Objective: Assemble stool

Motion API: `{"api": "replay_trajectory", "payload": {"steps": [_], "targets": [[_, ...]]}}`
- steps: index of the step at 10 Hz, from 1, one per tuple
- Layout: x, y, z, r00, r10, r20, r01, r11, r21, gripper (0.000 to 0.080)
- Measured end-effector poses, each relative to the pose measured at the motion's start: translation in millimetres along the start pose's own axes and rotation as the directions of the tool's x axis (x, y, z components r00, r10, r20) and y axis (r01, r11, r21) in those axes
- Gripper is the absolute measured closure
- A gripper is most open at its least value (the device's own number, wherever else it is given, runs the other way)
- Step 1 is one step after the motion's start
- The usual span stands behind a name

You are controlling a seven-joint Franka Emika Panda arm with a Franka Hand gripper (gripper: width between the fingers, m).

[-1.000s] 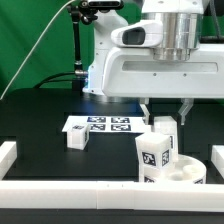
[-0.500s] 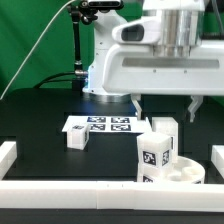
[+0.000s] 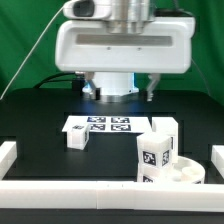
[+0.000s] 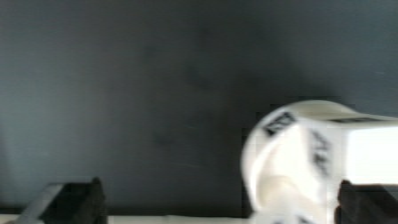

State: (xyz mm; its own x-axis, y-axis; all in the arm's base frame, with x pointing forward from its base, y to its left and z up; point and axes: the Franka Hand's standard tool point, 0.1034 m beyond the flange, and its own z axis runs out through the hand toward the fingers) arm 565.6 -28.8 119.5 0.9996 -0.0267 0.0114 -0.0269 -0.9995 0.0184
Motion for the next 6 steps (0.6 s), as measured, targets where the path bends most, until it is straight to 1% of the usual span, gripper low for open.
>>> {"api": "replay_trajectory", "payload": {"steps": [1, 4, 5, 6], "targets": [[0.0, -3.7, 0.0, 1.000, -0.005, 0.000, 0.005, 1.000, 0.002, 0.0151], [0.8, -3.2, 2.0, 1.000, 0.023, -0.011, -0.023, 1.000, -0.002, 0.0151], [-3.9, -1.9, 11.0, 0.998, 0.061, -0.023, -0.061, 0.998, -0.009, 0.0151], [-11.8, 9.1, 17.2, 0.997, 0.083, -0.007, -0.083, 0.996, -0.015, 0.0151]]}}
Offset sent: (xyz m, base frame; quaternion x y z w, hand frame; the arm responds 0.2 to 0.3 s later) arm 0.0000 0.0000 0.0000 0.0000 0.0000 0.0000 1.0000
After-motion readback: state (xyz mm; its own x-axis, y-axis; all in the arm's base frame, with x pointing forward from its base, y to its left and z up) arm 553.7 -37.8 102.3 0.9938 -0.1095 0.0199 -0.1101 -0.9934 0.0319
